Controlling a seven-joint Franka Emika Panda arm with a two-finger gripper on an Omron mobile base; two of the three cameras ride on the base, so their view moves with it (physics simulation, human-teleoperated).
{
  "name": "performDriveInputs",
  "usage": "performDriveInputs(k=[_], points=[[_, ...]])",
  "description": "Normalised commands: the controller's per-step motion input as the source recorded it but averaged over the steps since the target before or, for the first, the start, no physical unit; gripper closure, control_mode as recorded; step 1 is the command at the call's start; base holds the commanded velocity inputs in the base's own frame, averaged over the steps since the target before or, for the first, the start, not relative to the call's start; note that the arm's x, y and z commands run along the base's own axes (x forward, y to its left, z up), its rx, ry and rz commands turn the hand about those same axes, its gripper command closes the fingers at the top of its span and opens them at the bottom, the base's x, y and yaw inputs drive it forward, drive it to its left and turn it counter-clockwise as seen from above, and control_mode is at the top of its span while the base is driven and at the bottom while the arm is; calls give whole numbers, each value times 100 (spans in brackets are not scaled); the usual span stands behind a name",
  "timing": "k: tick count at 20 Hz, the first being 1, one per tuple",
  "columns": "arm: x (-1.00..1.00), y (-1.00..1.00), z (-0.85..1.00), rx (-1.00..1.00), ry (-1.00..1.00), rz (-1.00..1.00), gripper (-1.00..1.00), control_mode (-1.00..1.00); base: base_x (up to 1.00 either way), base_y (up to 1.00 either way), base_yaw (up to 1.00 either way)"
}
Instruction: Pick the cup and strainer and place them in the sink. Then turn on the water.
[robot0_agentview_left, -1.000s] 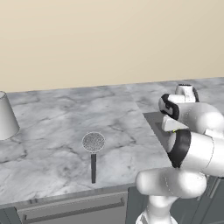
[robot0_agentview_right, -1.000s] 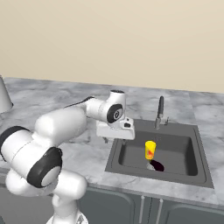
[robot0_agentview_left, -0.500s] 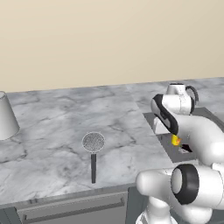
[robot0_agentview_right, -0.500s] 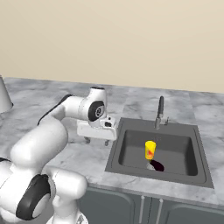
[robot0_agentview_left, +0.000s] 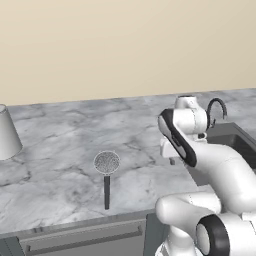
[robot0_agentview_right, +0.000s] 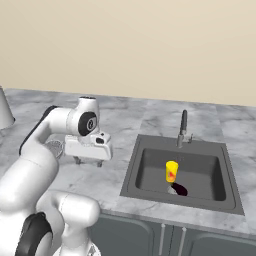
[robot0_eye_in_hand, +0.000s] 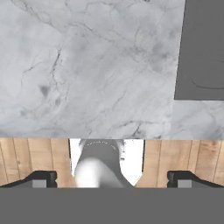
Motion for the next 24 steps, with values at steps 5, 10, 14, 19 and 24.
performDriveInputs(k=[5, 10, 14, 19, 24], points=[[-26, 55, 0, 0, 0, 0, -100, -100, 0, 0, 0], [-16, 53, 0, 0, 1, 0, -100, -100, 0, 0, 0], [-3, 54, 6, 0, 3, 0, -100, -100, 0, 0, 0], [0, 56, 0, 0, 3, 0, -100, -100, 0, 0, 0], [0, 57, 0, 0, 1, 0, -100, -100, 0, 0, 0]])
